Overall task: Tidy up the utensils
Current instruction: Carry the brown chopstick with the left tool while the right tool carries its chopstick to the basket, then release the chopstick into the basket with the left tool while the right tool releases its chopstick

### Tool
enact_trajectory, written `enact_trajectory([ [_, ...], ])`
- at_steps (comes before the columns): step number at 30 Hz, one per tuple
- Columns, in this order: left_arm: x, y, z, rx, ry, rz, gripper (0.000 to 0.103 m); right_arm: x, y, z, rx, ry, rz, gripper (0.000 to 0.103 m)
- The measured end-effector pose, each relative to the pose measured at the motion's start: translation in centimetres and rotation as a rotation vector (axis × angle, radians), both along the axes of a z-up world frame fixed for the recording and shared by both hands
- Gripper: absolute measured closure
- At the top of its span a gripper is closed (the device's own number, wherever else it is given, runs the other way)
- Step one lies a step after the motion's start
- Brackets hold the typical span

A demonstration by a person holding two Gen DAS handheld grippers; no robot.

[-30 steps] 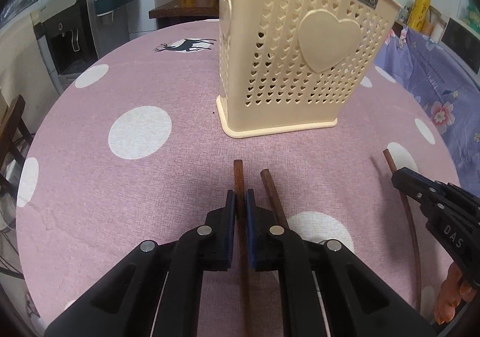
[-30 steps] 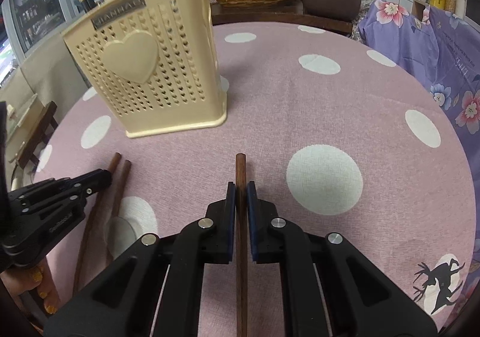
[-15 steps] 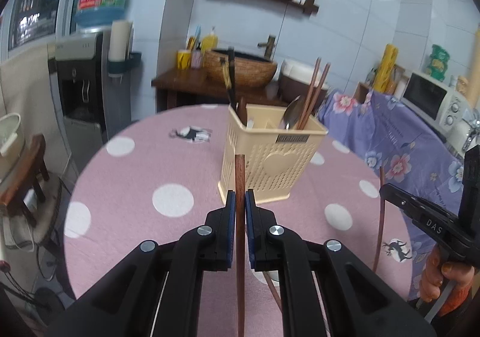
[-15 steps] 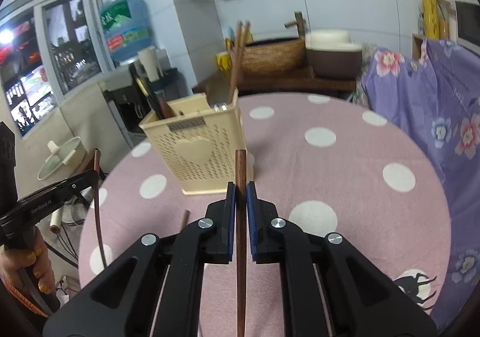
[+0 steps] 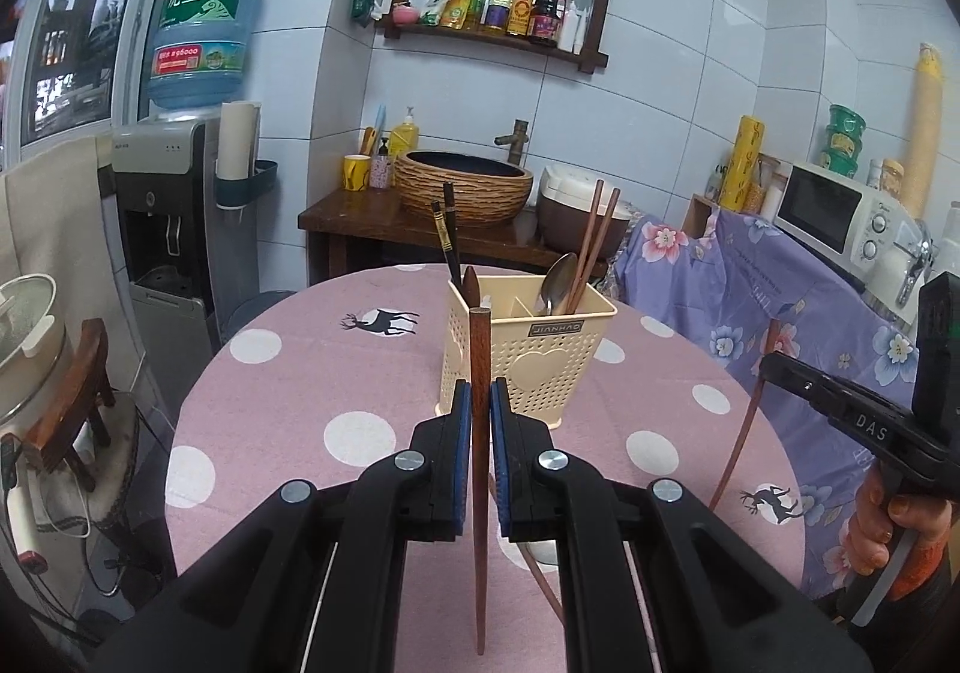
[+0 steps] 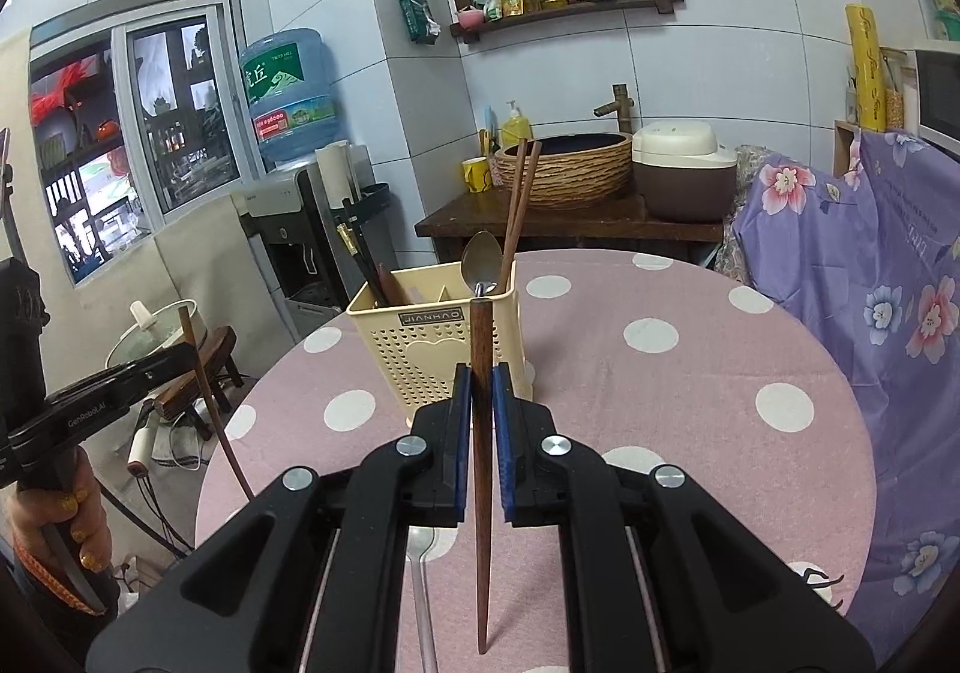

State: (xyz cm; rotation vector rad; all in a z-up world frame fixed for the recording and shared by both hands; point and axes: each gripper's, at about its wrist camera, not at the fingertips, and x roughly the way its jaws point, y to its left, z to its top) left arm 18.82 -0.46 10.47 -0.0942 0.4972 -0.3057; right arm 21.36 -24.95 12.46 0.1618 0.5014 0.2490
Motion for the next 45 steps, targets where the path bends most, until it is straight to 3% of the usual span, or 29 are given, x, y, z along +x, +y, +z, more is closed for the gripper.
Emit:
enact_trajectory([
  [6, -0.3, -0.1, 1.5, 0.001, -0.046, -0.011, 0.095, 0.2, -0.1, 0.9, -0.009, -0.019, 0.0, 0.095],
  [12, 1.1, -0.6, 4.7, -0.018, -0.101, -0.029, 0.095, 2.3, 0.3, 3.8, -0.009, -0.048, 0.016, 0.095],
  [21, 6.8, -1.2, 14.4, -0.094, -0.192, -0.017, 0.095, 7.3, 1.3, 15.0, 0.012, -0.165, 0.012, 0.095],
  [25, 9.5, -1.4, 16.3, -0.118, -0.232, 0.041, 0.095, 9.3, 2.3, 17.8, -0.011, -0.234, -0.039, 0.095],
  [28, 11.3, -2.1, 15.3, -0.107, -0.231, 0.074, 0.095, 10.9, 2.8, 16.8, -0.017, -0.226, -0.06, 0.095],
  [36, 13.6, -3.1, 6.6, -0.074, -0.101, 0.083, 0.095, 14.5, 3.3, 8.1, -0.019, -0.08, -0.066, 0.095],
  [37, 13.5, -3.2, 5.7, -0.066, -0.095, 0.085, 0.101, 14.6, 3.3, 7.3, -0.019, -0.071, -0.068, 0.095],
  [45, 14.6, -3.8, 1.4, -0.023, -0.005, 0.082, 0.101, 15.8, 2.6, 2.7, 0.006, 0.003, -0.089, 0.095],
])
